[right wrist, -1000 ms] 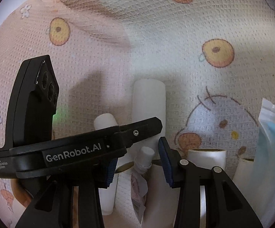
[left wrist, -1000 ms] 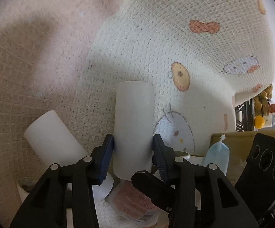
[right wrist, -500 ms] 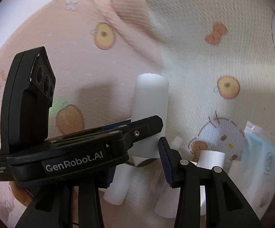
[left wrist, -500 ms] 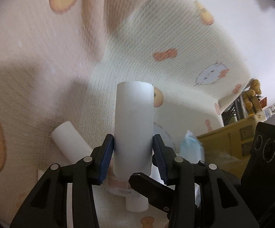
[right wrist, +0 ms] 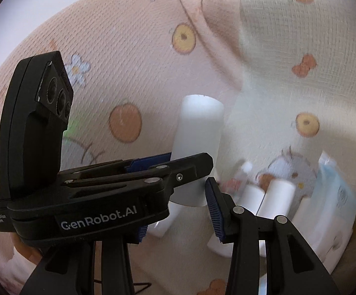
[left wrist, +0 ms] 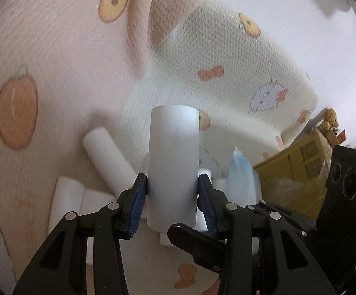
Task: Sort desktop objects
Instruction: 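Lift the white paper roll with the right gripper toward the cardboard box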
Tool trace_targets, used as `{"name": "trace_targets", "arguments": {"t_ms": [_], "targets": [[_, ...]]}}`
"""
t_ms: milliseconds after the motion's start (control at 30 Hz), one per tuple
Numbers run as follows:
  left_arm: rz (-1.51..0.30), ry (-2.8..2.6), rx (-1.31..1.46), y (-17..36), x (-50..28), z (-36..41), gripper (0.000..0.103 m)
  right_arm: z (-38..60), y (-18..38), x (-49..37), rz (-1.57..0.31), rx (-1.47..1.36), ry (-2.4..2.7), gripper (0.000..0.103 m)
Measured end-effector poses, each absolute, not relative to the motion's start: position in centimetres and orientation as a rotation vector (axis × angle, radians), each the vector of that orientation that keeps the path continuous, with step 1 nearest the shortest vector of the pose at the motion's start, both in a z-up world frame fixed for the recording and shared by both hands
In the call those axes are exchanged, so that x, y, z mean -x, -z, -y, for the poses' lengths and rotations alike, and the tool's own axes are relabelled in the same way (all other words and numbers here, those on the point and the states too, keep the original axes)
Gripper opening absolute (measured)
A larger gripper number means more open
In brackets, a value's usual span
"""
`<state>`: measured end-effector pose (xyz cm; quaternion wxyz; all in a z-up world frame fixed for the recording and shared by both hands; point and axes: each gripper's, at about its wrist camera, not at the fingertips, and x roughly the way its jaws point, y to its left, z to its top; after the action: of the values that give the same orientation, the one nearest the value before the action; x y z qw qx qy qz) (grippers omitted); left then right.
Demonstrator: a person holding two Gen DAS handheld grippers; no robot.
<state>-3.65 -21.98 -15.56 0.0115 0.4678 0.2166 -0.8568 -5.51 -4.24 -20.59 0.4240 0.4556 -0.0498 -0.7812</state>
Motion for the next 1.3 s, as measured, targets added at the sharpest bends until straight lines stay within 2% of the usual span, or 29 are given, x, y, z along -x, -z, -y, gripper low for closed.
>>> {"name": "trace_targets", "arguments": {"t_ms": [200, 367, 733, 1167, 1300], "targets": [[-0.911, 2.596, -1.550, 19.4, 3.2, 21.8, 0.046, 2.5, 23.2, 4.8, 0.154, -1.233, 1.888, 0.040], [-1.031, 2.602, -1.590, 21.0, 3.6, 20.7, 0.046, 1.1, 25.3, 5.1, 0.131, -1.330, 1.927, 0.040], [-0.895, 2.656, -1.511, 18.1, 2.4, 20.8, 0.046, 0.9, 24.3, 4.6, 0.169, -1.294, 1.945, 0.039], [-0.638, 2.853, -1.250, 8.7, 0.9, 21.1, 0.046, 2.7, 15.9, 2.7, 0.105, -1.030, 2.022, 0.040], [-0.508, 2.933, -1.169, 5.2, 0.9, 20.2, 0.046, 2.4, 13.3, 2.5, 0.087, -0.938, 2.070, 0.040]]}}
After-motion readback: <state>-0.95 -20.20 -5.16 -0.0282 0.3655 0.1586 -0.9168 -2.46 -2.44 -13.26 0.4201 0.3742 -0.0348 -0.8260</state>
